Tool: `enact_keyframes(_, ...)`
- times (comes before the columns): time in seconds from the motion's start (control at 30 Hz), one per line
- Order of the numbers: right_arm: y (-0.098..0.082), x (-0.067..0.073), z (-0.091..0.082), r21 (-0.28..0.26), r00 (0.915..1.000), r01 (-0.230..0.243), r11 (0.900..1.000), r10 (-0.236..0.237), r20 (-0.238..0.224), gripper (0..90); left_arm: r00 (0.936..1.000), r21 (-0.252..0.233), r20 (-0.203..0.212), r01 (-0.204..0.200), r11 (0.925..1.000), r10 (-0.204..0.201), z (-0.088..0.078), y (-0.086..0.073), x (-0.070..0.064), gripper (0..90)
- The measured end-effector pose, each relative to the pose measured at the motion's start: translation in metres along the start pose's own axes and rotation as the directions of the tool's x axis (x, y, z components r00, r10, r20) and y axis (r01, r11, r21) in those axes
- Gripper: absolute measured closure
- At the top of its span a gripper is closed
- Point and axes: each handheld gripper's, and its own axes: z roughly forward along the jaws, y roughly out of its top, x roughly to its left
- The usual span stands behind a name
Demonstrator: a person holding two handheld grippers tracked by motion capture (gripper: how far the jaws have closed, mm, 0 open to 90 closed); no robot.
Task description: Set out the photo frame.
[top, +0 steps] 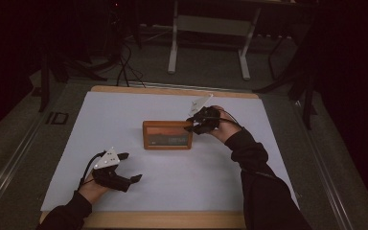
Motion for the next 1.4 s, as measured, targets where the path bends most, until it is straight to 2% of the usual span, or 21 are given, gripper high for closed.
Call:
enact_keyframes(0.13,0.000,-0.005,0.002,0.000,1.0000,0.002,1.000,-0.002,-0.004,61.2,1.0000,0.002,0.004,-0.001,1.0000,0.001,0.000,0.000,0.000,4.3)
enact_keyframes(0.3,0.003,-0.010,0.006,0.018,0.9994,-0.021,1.000,0.021,0.026,59.4,1.0000,0.005,0.003,0.000,1.0000,0.000,0.000,-0.001,0.000,4.3)
enact_keyframes(0.37,0.003,-0.011,0.007,0.022,0.9987,-0.046,0.999,0.046,0.022,59.4,1.0000,0.005,0.005,-0.002,1.0000,0.002,0.000,-0.001,0.000,4.3)
enact_keyframes(0.47,0.002,-0.012,0.007,0.018,0.9987,-0.047,0.999,0.047,0.019,59.1,1.0000,0.004,0.008,0.000,1.0000,0.000,0.000,-0.001,0.000,4.3)
enact_keyframes(0.8,0.004,-0.007,0.003,0.007,0.9972,-0.063,0.998,0.063,0.039,52.4,0.9999,0.004,0.013,0.002,1.0000,-0.002,0.001,-0.002,-0.001,4.3)
enact_keyframes(1.03,0.006,-0.002,-0.006,-0.015,0.9971,-0.048,0.999,0.049,0.059,49.2,0.9999,0.010,0.012,-0.006,0.9999,0.006,0.002,-0.002,-0.002,4.3)
enact_keyframes(1.13,0.006,0.002,-0.011,-0.025,0.9936,-0.051,0.998,0.053,0.100,49.1,0.9999,0.009,0.010,-0.007,0.9999,0.007,0.002,-0.001,-0.002,4.3)
enact_keyframes(1.3,0.003,0.006,-0.019,-0.036,0.9885,-0.092,0.995,0.096,0.117,48.4,0.9999,0.004,0.012,-0.011,0.9999,0.011,0.001,0.000,-0.003,4.3)
enact_keyframes(1.4,-0.001,0.010,-0.026,-0.065,0.9851,-0.122,0.990,0.129,0.114,46.6,0.9998,0.002,0.016,-0.015,0.9999,0.015,0.001,0.000,-0.003,4.3)
